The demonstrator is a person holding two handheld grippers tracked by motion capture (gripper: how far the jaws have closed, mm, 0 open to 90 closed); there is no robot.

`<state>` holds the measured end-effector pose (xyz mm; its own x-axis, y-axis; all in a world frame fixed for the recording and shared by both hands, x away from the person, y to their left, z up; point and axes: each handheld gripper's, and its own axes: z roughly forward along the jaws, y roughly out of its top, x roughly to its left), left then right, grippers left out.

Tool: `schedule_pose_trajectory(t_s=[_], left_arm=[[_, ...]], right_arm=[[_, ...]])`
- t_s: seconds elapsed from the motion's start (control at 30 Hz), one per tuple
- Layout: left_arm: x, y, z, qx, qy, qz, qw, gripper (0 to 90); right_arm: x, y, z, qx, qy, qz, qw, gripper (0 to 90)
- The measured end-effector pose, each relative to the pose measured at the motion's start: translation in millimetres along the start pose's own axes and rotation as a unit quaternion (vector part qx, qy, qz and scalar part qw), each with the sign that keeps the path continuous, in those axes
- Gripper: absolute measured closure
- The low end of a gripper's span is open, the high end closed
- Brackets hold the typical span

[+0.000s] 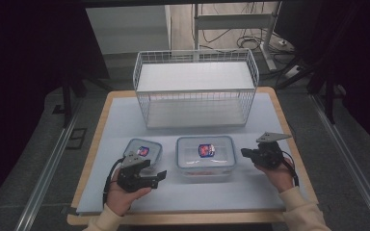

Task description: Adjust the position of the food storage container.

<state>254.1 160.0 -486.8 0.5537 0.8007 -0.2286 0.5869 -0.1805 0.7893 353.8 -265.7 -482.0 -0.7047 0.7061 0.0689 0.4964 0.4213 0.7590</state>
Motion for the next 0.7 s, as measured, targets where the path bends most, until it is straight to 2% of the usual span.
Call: schedule_pose_trajectory(t_s=[0.23,0.27,0.37,0.4,0.47,0.53,0.7], left_arm=[[-3.8,17.9,-2.1,-0.011,0.003,0.005,0.9999,25.9],[-3.9,20.4,-1.4,-0.012,0.005,0.002,0.9999,26.4],[-1.9,27.9,1.5,-0.01,0.0,-0.009,0.9999,26.5],[-1.0,30.1,2.6,-0.01,-0.001,-0.013,0.9999,26.5],[0.8,34.3,5.1,-0.004,-0.004,-0.017,0.9998,26.5],[2.8,37.5,8.0,0.002,-0.005,-0.024,0.9997,26.4],[8.5,42.6,14.2,0.015,-0.02,-0.044,0.9987,26.0]], right_arm=[[0.8,-0.1,-6.5,-0.013,0.016,0.0,0.9998,80.8],[0.5,0.1,-7.1,-0.016,0.021,0.002,0.9996,77.2],[-0.3,0.7,-8.6,-0.032,0.023,0.008,0.9992,54.1],[-0.5,0.8,-9.2,-0.038,0.025,0.012,0.9989,46.0],[-2.1,1.7,-9.0,-0.043,0.036,0.031,0.9979,35.5],[-3.5,3.5,-8.8,-0.042,0.042,0.052,0.9969,28.7],[-0.8,6.8,-9.9,-0.044,0.064,0.06,0.9952,22.7]])
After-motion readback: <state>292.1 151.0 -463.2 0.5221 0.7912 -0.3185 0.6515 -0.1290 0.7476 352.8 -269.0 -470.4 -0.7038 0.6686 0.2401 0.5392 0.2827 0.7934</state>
